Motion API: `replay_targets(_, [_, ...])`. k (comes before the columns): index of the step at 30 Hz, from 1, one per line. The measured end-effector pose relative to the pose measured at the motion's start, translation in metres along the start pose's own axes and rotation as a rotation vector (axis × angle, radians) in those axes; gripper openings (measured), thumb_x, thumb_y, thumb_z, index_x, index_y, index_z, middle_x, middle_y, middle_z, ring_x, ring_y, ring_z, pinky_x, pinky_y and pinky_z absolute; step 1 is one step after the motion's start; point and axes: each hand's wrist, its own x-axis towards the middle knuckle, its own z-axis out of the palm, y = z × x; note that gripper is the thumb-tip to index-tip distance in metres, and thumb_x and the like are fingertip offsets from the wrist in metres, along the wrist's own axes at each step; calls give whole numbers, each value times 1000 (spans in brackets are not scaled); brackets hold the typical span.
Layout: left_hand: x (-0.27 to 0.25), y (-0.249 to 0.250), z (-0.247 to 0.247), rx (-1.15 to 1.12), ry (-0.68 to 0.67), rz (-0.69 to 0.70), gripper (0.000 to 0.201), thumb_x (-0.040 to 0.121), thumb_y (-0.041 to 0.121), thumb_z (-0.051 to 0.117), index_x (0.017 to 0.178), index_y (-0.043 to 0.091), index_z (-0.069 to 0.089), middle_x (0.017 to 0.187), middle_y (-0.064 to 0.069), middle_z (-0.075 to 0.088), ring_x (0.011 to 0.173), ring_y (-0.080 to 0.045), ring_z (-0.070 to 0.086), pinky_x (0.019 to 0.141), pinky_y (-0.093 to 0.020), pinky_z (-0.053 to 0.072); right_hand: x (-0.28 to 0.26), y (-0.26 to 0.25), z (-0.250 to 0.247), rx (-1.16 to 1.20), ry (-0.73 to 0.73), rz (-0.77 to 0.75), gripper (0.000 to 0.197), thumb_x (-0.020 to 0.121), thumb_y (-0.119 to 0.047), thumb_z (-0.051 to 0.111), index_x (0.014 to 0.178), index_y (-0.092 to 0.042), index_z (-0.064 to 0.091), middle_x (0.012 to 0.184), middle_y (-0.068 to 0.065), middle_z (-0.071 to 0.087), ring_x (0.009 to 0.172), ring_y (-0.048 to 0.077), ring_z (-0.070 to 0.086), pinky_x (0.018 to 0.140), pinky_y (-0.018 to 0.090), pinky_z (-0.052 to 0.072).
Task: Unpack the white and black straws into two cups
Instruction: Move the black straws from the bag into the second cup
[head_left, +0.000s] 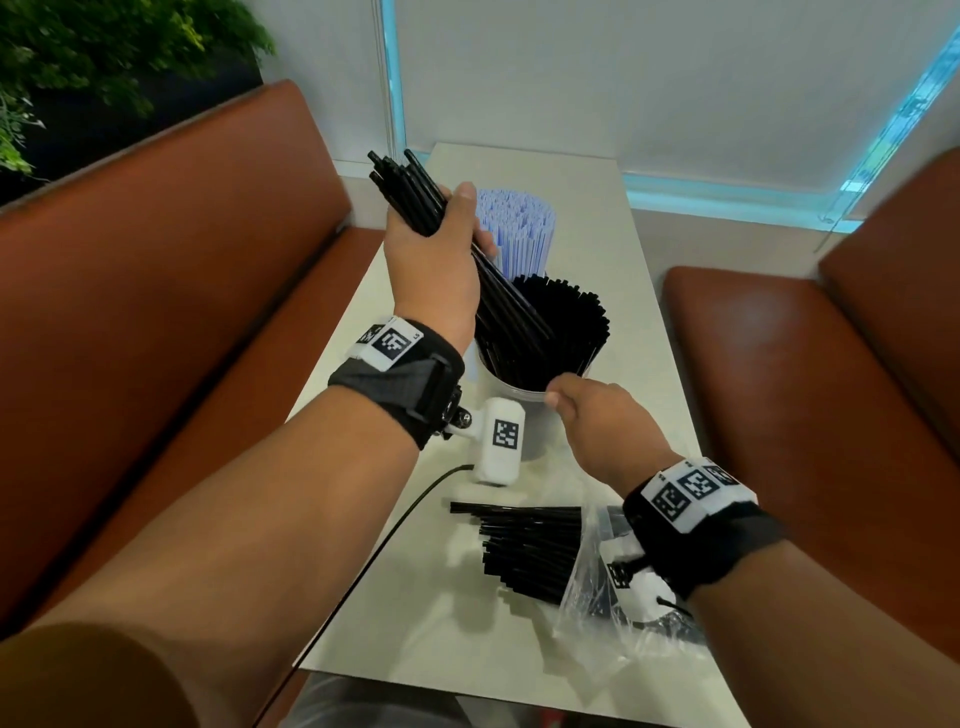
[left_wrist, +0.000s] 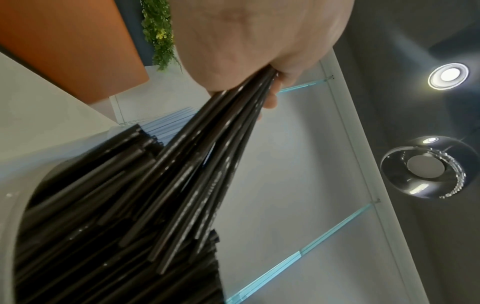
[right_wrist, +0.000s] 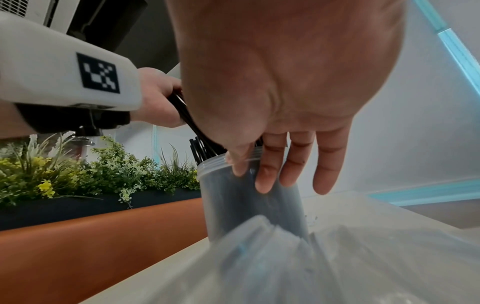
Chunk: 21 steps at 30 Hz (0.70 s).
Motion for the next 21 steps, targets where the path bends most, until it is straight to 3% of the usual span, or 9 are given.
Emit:
replay_targets(5, [-9, -10, -10, 204, -111, 58, 17, 91, 12, 66, 87, 10, 50, 56, -9, 56, 49, -26, 56, 55, -33, 50, 2, 2, 4, 6, 19, -7, 29, 107, -39, 36, 112, -21, 57, 87, 0, 60, 86, 29, 54, 70, 39, 47])
replay_targets(9, [-16, -11, -13, 289, -196, 95, 15, 92, 10, 68, 92, 6, 53, 74, -30, 58, 55, -25, 60, 59, -28, 53, 3, 5, 5, 1, 27, -12, 28, 107, -40, 35, 108, -21, 55, 86, -1, 57, 84, 29, 52, 66, 37, 42])
replay_targets(11, [-20, -11, -11, 293, -194, 111, 15, 92, 8, 68, 92, 7, 53, 79, -32, 58, 56, -23, 60, 59, -26, 53, 3, 5, 5, 7, 26, -4, 27, 107, -40, 35, 109, -23, 56, 85, -3, 56, 85, 28, 52, 67, 36, 40])
replay_targets(16, [-9, -12, -9, 295, -94, 122, 17, 89, 18, 70, 89, 18, 52, 72, -10, 60, 56, -23, 61, 57, -37, 55, 4, 5, 6, 20, 11, 4, 27, 107, -40, 34, 113, -26, 56, 86, -5, 56, 87, 26, 53, 69, 36, 42])
replay_targets(18, [-9, -19, -8, 427, -166, 134, 17, 87, 25, 72, 87, 26, 54, 70, 2, 62, 59, -22, 64, 63, -41, 57, 4, 4, 5, 17, 6, 5, 27, 108, -40, 34, 113, -25, 56, 85, -5, 55, 87, 27, 53, 71, 38, 45])
replay_targets(21, [-16, -36, -10, 665, -330, 97, 16, 85, 38, 71, 86, 32, 56, 72, 10, 66, 68, -11, 68, 68, -34, 57, 3, 2, 3, 14, -3, 2, 28, 108, -40, 34, 114, -24, 56, 92, -2, 61, 90, 28, 54, 75, 41, 50])
